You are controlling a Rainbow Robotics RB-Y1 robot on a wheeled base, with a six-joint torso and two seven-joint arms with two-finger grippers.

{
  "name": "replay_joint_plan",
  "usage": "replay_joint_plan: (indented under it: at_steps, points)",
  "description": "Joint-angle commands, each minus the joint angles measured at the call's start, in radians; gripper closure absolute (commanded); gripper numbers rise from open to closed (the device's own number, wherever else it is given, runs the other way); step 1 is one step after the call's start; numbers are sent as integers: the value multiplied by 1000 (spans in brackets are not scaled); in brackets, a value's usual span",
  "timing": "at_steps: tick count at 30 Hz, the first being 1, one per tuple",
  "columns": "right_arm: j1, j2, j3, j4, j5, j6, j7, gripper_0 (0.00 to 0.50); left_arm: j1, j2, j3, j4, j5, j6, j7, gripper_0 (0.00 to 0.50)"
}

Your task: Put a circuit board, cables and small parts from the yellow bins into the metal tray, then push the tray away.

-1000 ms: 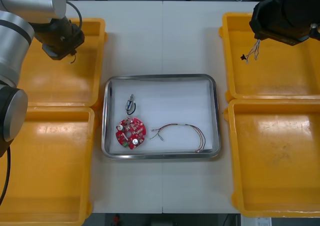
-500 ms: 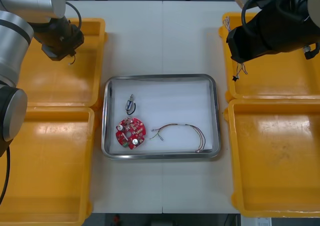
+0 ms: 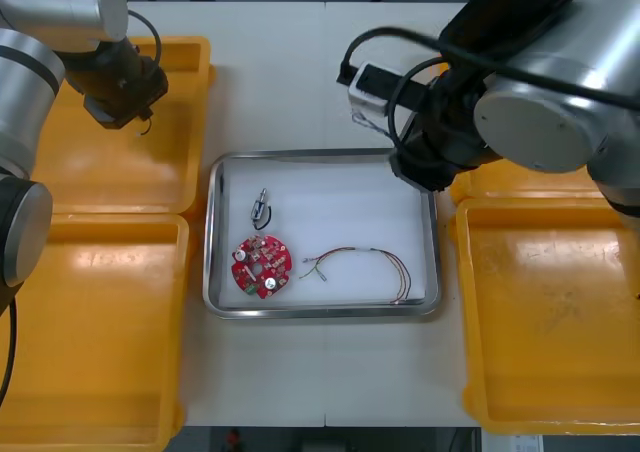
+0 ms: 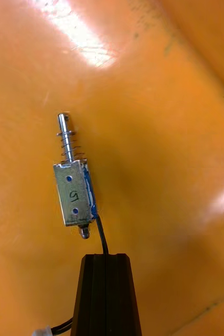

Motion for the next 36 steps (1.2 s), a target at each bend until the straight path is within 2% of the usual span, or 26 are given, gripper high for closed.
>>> replay_joint_plan:
  at_steps: [1,8,9,10,12,13,14,20,24,29,35,36]
  points:
    - [3,8,81,8,17,-92,97,500,27,63,-26,-56,27,45,-71,500]
    - [3,16,176,98,69,-208,245,500,44,71,-26,-104,49,96,-76,496]
    - [3,20,193,118,84,-224,276,500,44,72,-26,-108,52,99,-77,467]
    - [3,22,199,126,89,-229,287,500,44,72,-25,-110,52,99,-77,421]
    - [3,31,229,169,112,-252,348,500,44,72,-25,-113,55,99,-76,120]
    - [3,31,238,180,116,-257,362,500,44,74,-25,-115,55,99,-77,77]
    - [3,34,256,197,127,-269,383,500,44,74,-26,-115,55,99,-79,0]
    - [3,50,344,276,190,-341,414,500,44,74,-20,-116,55,102,-82,0]
    - [3,62,396,312,244,-382,414,500,44,82,-5,-171,38,151,-77,0]
    - [3,60,411,327,264,-385,422,500,44,92,46,-210,14,192,-82,0]
    - [13,60,419,335,279,-408,426,500,42,108,83,-208,1,171,-88,0]
    - [16,60,419,335,288,-410,426,442,44,109,92,-208,0,166,-87,0]
